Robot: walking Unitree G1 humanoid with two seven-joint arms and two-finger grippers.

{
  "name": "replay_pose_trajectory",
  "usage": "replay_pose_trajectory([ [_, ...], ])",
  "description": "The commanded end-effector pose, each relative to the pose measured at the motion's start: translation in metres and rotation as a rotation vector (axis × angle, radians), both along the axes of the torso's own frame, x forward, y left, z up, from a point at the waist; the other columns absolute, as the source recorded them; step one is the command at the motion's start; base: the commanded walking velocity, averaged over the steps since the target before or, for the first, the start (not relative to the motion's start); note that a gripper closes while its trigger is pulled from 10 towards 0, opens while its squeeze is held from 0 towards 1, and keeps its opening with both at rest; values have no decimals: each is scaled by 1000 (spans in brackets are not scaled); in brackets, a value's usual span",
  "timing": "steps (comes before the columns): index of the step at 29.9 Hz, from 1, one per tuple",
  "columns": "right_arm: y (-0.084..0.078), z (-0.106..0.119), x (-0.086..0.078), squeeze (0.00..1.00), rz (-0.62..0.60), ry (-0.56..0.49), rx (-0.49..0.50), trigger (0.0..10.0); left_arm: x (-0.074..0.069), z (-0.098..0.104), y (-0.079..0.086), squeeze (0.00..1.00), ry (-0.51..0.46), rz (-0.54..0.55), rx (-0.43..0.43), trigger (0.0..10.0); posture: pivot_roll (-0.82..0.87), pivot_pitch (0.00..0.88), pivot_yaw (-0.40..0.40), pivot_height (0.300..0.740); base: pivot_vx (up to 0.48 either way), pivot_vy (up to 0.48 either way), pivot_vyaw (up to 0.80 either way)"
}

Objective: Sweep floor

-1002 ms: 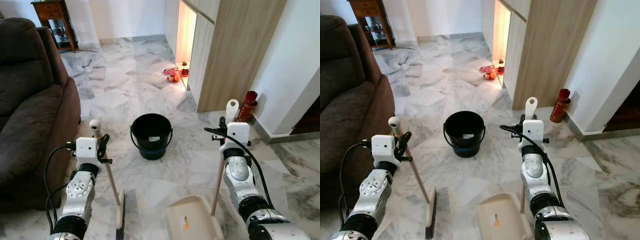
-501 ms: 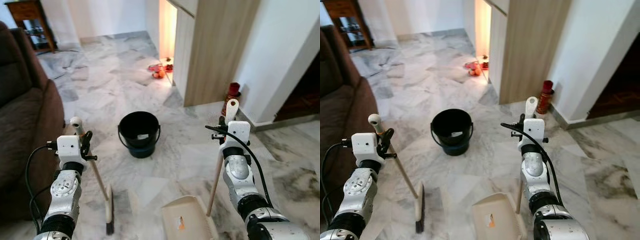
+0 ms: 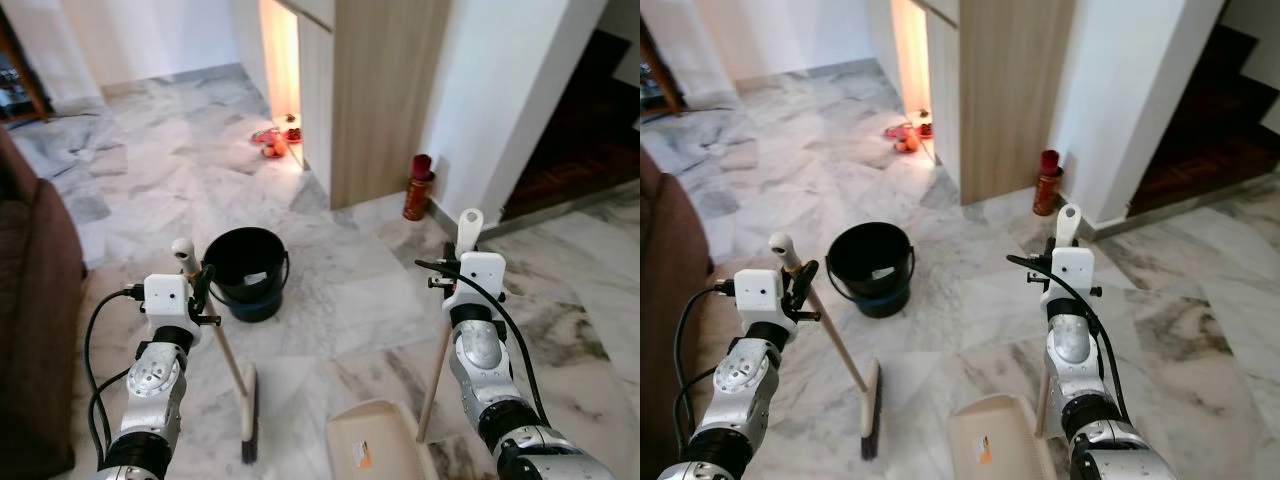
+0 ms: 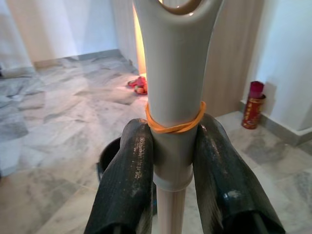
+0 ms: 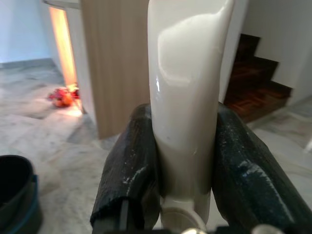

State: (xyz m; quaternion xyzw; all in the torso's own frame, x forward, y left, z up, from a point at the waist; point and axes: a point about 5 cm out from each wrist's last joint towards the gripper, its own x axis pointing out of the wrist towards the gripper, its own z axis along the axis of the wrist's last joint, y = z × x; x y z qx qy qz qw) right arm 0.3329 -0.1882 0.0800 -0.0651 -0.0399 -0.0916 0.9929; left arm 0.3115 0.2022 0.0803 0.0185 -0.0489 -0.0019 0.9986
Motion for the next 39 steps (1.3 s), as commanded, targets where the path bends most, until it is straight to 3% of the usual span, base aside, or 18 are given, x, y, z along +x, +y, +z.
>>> replay_pose_trajectory([
  [1, -1, 10, 2, 0, -8, -56, 11, 10000, 0, 8, 1, 0, -42, 10, 6, 10000, 91, 0, 7, 740, 0, -251, -788],
  [10, 5, 3, -6, 0, 38, -58, -10, 10000, -16, 5, 5, 0, -69, 42, 31, 10000, 112, 0, -28, 740, 0, -58, -788],
  [13, 7, 2, -12, 0, 65, -79, -38, 10000, -28, 4, 0, 0, -89, 12, 90, 10000, 110, 0, -31, 740, 0, -165, -785],
  [19, 5, 0, -20, 0, 57, -94, -40, 10000, -33, 4, -2, 0, -92, 19, 85, 10000, 102, 0, -31, 740, 0, 0, -772],
  [23, 3, 4, -40, 0, 19, -149, -27, 10000, -43, 10, -2, 0, -115, 28, 84, 10000, 90, 5, -18, 740, 0, 0, -756],
  [26, 8, 5, -48, 0, 73, -155, -82, 10000, -44, 9, -6, 0, -101, -2, 107, 10000, 84, 7, -10, 740, 0, 0, -756],
  [31, 2, 5, -46, 0, 32, -138, -61, 10000, -43, 11, -8, 0, -98, -5, 109, 10000, 90, 13, -12, 740, 0, 0, -756],
  [39, 8, 13, -40, 0, 55, -128, -54, 10000, -43, 12, -7, 0, -85, 3, 121, 10000, 80, 45, -19, 740, 0, -178, -756],
])
